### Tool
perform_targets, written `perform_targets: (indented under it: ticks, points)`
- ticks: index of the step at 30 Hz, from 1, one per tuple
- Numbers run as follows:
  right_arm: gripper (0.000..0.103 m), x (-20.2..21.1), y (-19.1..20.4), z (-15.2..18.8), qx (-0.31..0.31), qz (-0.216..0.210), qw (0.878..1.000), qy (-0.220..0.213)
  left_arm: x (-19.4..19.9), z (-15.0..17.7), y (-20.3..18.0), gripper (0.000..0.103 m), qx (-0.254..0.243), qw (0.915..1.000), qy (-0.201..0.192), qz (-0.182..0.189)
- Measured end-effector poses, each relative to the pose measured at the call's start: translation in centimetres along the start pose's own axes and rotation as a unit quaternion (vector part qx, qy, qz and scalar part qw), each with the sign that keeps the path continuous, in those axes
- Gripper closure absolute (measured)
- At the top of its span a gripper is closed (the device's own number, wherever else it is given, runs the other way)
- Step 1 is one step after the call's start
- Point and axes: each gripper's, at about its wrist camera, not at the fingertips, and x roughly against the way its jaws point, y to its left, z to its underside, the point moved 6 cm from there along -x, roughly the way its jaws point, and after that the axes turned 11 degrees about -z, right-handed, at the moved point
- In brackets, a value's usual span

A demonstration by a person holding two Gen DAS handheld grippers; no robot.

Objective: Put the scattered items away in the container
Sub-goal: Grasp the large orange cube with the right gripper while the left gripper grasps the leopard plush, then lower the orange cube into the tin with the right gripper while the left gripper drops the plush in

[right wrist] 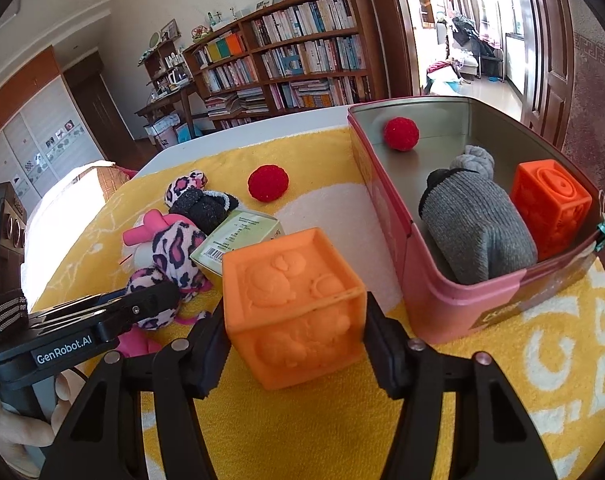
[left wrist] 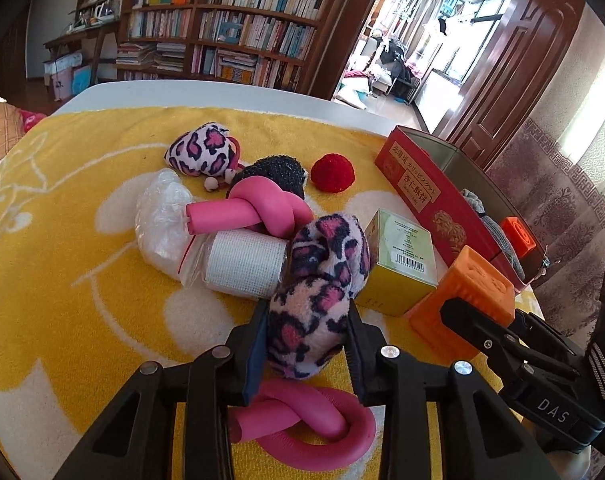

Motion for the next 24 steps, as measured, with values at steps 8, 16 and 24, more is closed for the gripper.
perform_targets:
  ticks: [8,16,24]
  points:
    - [0.039,1.7,0.9,-0.7,0.001,-0.023,0.999,-0.029,3.8,-1.2,-1.1,0.067,-0.010,0.9987,-0.051,0.003]
    - [0.040,3.9,0.7,-1.8,-0.021,-0.043,0.997,-0.064,5.9,-2.3,-2.0,0.067,-0.007,0.9974,-0.068,0.023]
    - [0.040,8.0,-1.0,-3.9,-0.069,-0.028,0.992,-0.099,8.3,-5.3,-4.2,0.067,-0.022,0.9936,-0.101,0.044]
